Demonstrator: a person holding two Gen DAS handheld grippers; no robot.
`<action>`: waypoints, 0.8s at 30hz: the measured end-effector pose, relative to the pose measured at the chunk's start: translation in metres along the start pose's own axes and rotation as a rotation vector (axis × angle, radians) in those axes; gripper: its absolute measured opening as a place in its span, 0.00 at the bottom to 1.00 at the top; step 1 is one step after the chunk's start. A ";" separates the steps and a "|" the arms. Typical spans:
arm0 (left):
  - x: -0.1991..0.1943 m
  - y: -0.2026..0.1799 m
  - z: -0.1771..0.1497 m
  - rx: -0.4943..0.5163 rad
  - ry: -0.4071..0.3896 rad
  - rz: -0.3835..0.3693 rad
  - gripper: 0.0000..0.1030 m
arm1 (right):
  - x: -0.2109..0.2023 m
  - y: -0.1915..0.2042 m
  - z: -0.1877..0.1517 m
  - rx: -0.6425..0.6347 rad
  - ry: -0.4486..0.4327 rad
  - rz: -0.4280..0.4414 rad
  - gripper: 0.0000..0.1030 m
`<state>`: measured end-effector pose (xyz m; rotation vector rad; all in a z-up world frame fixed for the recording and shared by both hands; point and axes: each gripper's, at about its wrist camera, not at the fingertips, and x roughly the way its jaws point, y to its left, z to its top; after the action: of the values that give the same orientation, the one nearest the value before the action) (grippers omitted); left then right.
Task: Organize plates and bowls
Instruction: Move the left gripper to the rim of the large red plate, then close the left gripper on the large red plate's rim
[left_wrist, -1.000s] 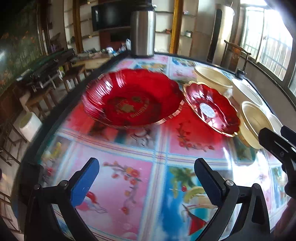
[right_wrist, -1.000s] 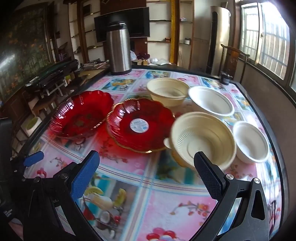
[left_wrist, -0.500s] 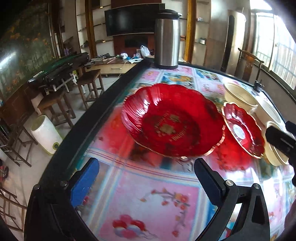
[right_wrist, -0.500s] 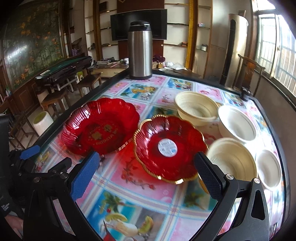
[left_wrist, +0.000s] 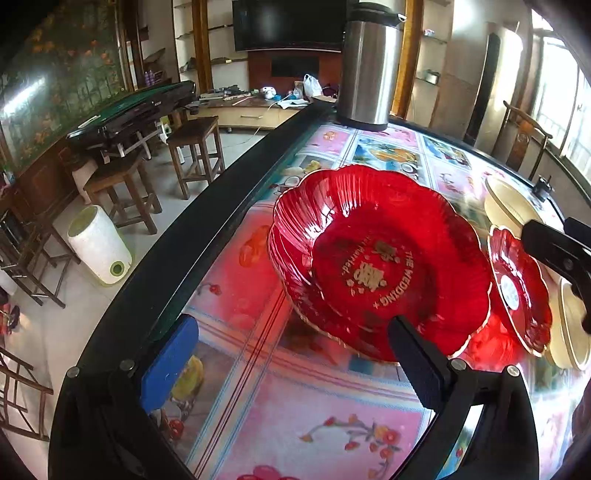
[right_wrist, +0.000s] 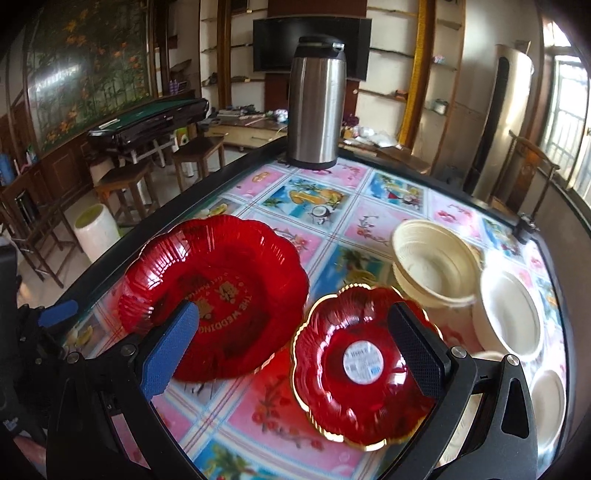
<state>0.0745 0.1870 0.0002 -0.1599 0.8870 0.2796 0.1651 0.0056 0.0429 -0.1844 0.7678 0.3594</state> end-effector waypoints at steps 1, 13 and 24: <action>0.002 0.001 0.002 -0.011 0.014 -0.012 0.99 | 0.005 -0.002 0.004 0.004 0.014 0.014 1.00; 0.018 0.012 0.008 -0.082 0.092 -0.035 0.99 | 0.071 -0.022 0.042 0.068 0.144 0.171 0.95; 0.025 0.001 0.009 -0.050 0.121 -0.008 0.99 | 0.109 -0.024 0.044 0.054 0.222 0.185 0.95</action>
<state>0.0956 0.1944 -0.0141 -0.2288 0.9998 0.2869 0.2749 0.0236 -0.0026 -0.1035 1.0166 0.4981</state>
